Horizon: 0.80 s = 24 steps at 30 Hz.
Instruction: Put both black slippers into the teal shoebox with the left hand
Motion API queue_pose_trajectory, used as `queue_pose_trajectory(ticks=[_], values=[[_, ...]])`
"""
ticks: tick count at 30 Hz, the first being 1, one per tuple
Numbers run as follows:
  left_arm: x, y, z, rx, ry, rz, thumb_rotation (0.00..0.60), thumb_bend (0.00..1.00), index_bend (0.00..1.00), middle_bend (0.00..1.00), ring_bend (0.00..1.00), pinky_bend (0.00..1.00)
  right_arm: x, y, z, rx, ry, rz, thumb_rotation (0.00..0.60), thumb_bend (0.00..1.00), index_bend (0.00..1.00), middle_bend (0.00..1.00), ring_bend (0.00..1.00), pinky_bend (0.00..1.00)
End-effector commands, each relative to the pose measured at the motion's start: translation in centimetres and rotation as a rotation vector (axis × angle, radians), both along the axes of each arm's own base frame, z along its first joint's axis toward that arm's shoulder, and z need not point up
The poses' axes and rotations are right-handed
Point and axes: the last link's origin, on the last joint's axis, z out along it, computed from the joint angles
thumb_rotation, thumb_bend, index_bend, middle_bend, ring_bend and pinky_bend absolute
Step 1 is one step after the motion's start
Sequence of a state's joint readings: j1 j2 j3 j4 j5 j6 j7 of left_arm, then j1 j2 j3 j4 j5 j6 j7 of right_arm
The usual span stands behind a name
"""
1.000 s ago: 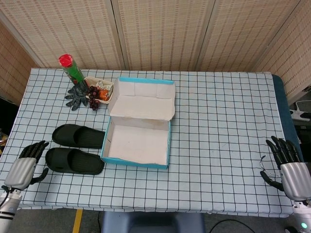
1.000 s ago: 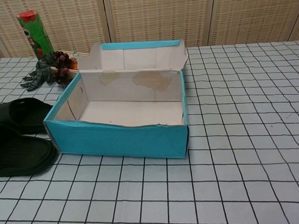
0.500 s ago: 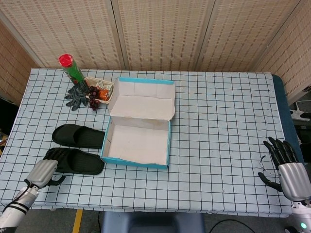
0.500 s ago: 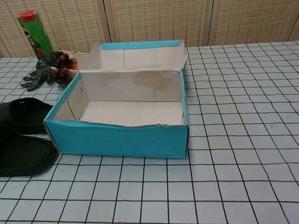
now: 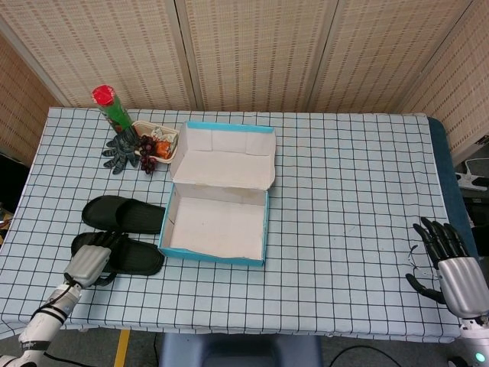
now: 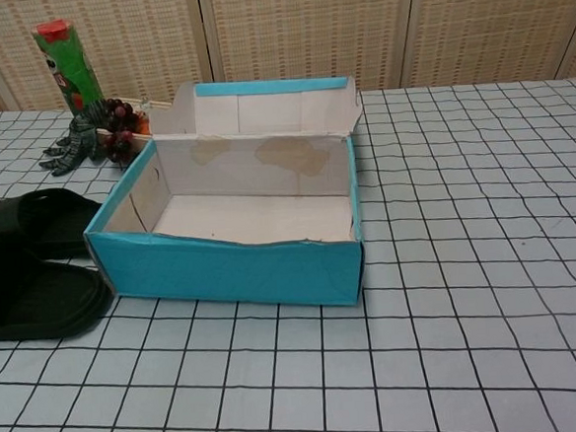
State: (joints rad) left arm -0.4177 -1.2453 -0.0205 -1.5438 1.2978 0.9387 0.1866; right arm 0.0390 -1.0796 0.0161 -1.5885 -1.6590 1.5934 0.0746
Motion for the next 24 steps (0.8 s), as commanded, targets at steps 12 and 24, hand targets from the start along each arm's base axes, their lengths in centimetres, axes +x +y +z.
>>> queue_pose_trajectory(ticks=[12, 24], values=[[-0.6, 0.7, -1.2, -0.046, 0.042, 0.033, 0.600, 0.34, 0.00, 0.00, 0.00, 0.02, 0.0, 0.0, 0.0, -0.003, 0.002, -0.003, 0.600, 0.11, 0.00, 0.00, 0.00, 0.00], [-1.3, 1.0, -2.3, -0.035, 0.026, 0.036, 0.600, 0.36, 0.19, 0.19, 0.11, 0.08, 0.0, -0.1, -0.1, -0.002, 0.003, -0.007, 0.600, 0.11, 0.00, 0.00, 0.00, 0.00]])
